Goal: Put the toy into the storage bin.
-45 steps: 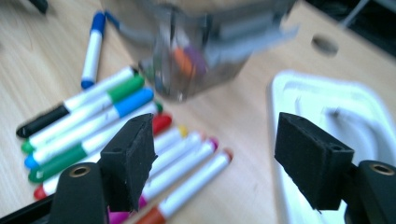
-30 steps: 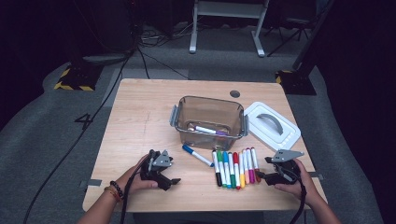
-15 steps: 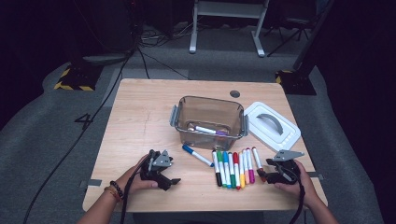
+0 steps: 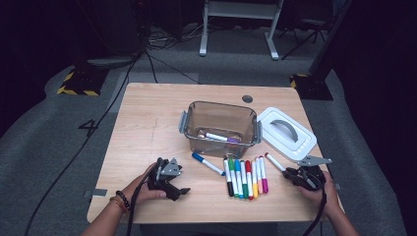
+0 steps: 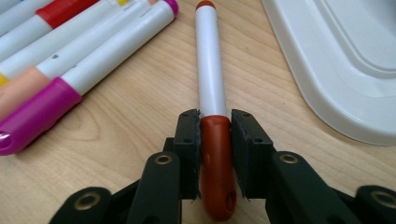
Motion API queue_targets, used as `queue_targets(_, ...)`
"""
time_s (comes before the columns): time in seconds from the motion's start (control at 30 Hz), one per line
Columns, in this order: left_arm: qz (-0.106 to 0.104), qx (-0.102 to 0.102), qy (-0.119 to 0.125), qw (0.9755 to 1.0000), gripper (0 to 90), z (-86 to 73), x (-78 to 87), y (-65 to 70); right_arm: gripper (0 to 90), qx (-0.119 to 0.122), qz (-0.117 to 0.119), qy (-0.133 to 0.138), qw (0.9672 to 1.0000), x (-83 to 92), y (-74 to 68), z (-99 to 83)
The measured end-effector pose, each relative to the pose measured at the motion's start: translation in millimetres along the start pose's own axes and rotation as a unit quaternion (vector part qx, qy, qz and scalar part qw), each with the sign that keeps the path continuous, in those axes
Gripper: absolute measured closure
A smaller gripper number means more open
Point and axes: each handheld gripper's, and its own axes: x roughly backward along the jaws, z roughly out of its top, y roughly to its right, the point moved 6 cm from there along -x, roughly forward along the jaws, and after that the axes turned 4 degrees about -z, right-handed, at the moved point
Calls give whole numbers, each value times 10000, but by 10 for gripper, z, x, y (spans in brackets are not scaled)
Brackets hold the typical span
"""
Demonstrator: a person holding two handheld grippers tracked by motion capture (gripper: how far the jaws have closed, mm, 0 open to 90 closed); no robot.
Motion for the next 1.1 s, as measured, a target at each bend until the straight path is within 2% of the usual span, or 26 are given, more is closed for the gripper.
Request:
queue_targets(0.07, -1, 0, -1, 10000, 139, 0, 0, 0, 735, 59, -101, -12, 9999, -2, 18, 6)
queue_targets(0.23, 1, 4, -6, 10000, 139, -1, 1, 0, 737, 98, -97, 12, 9999, 0, 32, 4)
queue_targets(0.37, 0, 7, -6, 10000, 139, -1, 1, 0, 737, 105, -39, 111, 9999, 34, 25, 29)
queue_targets(0.63, 1, 6, -7, 10000, 139, -1, 1, 0, 737, 78, -100, 342, 9993, 131, 75, 89)
queue_targets(0.67, -1, 1, -2, 10000, 139, 0, 0, 0, 737, 27, -99, 470, 9988, 178, 96, 120)
queue_targets(0.73, -2, 3, -1, 10000, 139, 0, 0, 0, 737, 14, -109, 526, 9986, 205, 108, 135)
queue_targets(0.77, -2, 0, -2, 10000, 139, 0, 0, 0, 738, -30, -102, 663, 9977, 265, 133, 166)
queue_targets(0.9, 0, 8, -7, 10000, 139, -1, 1, 0, 737, -100, -96, 877, 9960, 372, 178, 226)
queue_targets(1.1, 0, 7, -7, 10000, 139, -1, 1, 0, 737, -18, -88, 1178, 9930, 534, 248, 398)
